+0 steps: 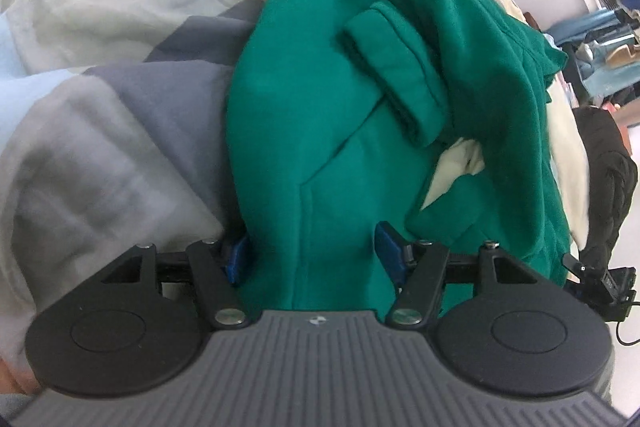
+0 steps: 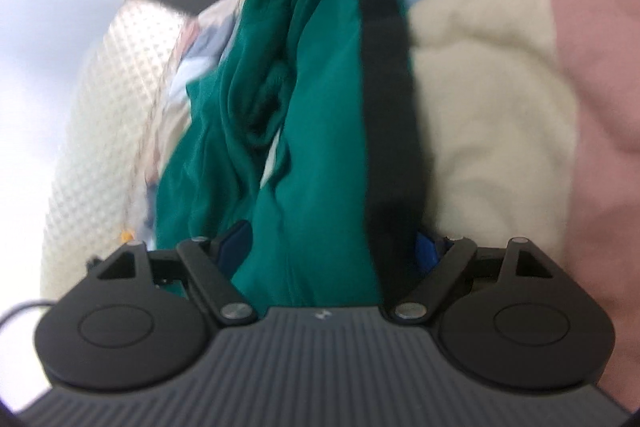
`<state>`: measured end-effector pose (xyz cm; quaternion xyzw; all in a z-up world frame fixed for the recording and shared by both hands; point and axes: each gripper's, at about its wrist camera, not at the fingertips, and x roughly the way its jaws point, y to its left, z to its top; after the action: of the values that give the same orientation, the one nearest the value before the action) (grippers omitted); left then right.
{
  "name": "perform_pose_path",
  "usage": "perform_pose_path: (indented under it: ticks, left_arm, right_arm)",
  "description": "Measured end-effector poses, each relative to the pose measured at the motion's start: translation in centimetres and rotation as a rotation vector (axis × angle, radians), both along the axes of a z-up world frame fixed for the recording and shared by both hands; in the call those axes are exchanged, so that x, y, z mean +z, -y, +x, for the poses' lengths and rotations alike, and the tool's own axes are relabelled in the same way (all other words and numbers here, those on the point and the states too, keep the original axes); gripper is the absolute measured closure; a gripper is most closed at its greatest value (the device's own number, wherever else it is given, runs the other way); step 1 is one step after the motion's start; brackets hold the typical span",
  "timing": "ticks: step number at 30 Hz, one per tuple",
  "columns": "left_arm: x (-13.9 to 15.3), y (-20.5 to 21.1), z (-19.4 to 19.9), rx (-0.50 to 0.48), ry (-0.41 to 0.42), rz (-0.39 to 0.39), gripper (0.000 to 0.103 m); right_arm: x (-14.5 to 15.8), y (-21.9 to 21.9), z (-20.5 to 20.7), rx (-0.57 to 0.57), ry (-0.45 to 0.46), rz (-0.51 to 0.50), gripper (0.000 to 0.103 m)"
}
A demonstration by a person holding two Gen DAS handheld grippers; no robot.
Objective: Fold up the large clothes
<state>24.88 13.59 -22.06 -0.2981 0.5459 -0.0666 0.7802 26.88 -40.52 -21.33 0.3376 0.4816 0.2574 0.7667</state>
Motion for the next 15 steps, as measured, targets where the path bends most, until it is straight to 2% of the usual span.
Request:
perform_pose_path:
  ticks: [3,5,7,9,12,13,14,15]
  left_arm:
    - [0.5,-0.3,-0.3,-0.015,0.052,-0.109,0.036]
    - [0.7,-0.4,-0.7,-0.004,0.082,-0.162,0.036]
    - [0.8,-0.1,-0.7,0.006,0.074,-0.146,0.036]
    - [0.3,0.4,-0.5,0.017,0.051,-0.127,0.036]
    - [-0.2,1.5,0.0,0.021,0.031,-0.076,0.036]
    - [0.0,1.8,0.0,0.02,0.038,-0.067,0.044]
    - [0.2,1.9,0.0,0.008,0.043,-0.055,0.061]
    - [0.3,1.8,-0.2,0.003,0.051,-0.047,0.069]
  right_arm:
    - [0.0,-0.8,0.4,0.013,-0.002,0.008,0.019]
    - [0.4,-0.8,0.5,0.041,0.024,0.078,0.019]
    - [0.6,-0.6,0.4,0.061,0.057,0.121,0.019]
    - [0.0,-0.8,0.6,0.069,0.046,0.109,0.021]
    - [-1.2,-1.8,1.3,0.056,0.003,0.046,0.034]
    - [-1.0,-2.1,1.4,0.053,0.004,0.031,0.046]
    - [-0.6,-2.4,1.6,0.054,0.007,0.009,0.055]
    - [-0.2,-2.7,1.6,0.065,0.016,-0.012,0.075]
